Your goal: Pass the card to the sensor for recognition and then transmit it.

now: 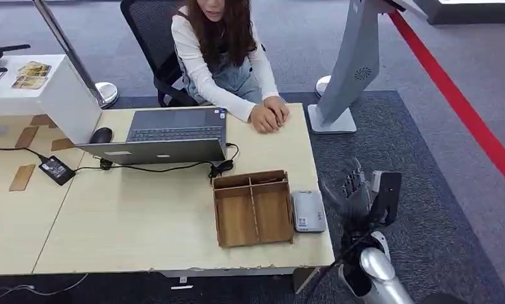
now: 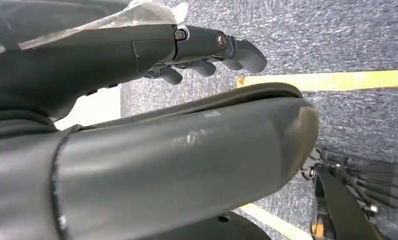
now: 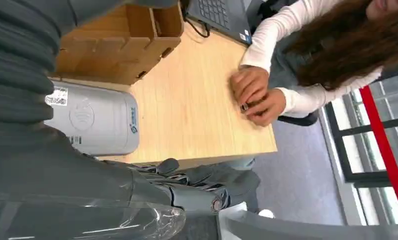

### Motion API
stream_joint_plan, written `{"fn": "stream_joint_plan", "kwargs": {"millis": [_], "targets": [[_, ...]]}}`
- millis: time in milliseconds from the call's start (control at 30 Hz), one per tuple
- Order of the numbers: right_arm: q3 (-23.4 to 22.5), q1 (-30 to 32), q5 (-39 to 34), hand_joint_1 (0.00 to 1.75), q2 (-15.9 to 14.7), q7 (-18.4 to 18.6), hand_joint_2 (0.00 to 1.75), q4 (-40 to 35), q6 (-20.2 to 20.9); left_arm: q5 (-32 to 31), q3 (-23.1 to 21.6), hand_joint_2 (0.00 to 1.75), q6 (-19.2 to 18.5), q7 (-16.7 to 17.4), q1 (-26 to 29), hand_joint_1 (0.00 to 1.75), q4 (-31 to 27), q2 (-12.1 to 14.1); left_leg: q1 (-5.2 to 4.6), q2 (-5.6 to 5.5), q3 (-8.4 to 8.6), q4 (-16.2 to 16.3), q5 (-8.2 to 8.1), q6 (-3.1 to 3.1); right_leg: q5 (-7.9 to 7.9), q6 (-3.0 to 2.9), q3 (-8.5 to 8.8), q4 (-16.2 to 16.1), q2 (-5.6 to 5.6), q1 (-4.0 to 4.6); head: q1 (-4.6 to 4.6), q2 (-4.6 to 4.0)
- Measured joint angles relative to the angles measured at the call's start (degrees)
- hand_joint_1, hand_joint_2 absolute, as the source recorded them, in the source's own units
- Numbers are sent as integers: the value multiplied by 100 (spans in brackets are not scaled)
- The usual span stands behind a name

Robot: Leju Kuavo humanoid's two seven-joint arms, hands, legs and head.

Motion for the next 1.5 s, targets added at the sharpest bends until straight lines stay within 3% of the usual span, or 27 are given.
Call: {"fn": "stream_joint_plan", "kwargs": {"millis": [600,733,1000,1167,1200,1267,1300,1333,1367,1400,1500], "targets": [[-53,93,-116,0,15,-221,175,-892,-59,0,0,0,26,-11,-20,0,0,-28,1,-1,-3,0,1,0,-1,0,0,1,-1,0,0,0],[-26,86,-101,0,33,-300,175,-1045,107,-55,0,0,9,-57,-21,0,0,-28,1,-2,-3,0,2,0,0,0,1,1,-2,0,0,2],[48,17,107,0,61,-376,175,-1172,227,-74,-2,0,-4,-85,-23,0,0,-33,1,-2,-2,0,2,-1,0,0,1,1,-2,0,0,2],[234,-60,773,0,81,-256,175,-1399,267,-77,-2,0,-7,-85,-25,0,0,-44,1,-2,-3,0,2,-1,-1,0,1,2,-3,0,0,2],[249,-66,822,175,81,-227,175,-1423,269,-76,-4,0,-7,-83,-25,0,0,-48,1,-2,-3,0,2,-1,-1,1,1,2,-3,0,0,0],[293,-69,931,175,81,-164,175,-1485,291,-76,-9,0,-4,-50,-32,0,0,-63,1,-2,-3,0,2,0,-1,1,1,1,-3,0,-2,0],[321,-69,966,155,81,-149,175,-1511,302,-76,-9,0,-2,-42,-34,0,0,-72,1,-2,-3,0,2,0,-1,1,1,1,-3,0,2,0],[341,-70,984,108,85,-122,175,-1535,304,-76,-9,0,2,-44,-35,0,-2,-77,1,-2,-3,0,2,0,-1,1,1,1,-3,0,0,0],[365,-71,1001,37,85,-116,175,-1554,310,-76,-9,0,4,-42,-37,0,-2,-87,1,-2,-3,0,2,0,-1,1,1,1,-3,0,0,0],[389,-75,1010,0,85,-116,175,-1568,310,-76,-11,0,4,-44,-37,0,-2,-92,1,-2,-2,0,2,0,-1,1,1,1,-3,0,-2,0],[437,-73,1010,0,87,-103,175,-1631,312,-74,-13,0,28,-44,-39,0,-2,-114,1,-2,-2,0,2,0,-1,1,1,1,-3,0,0,0]]}}
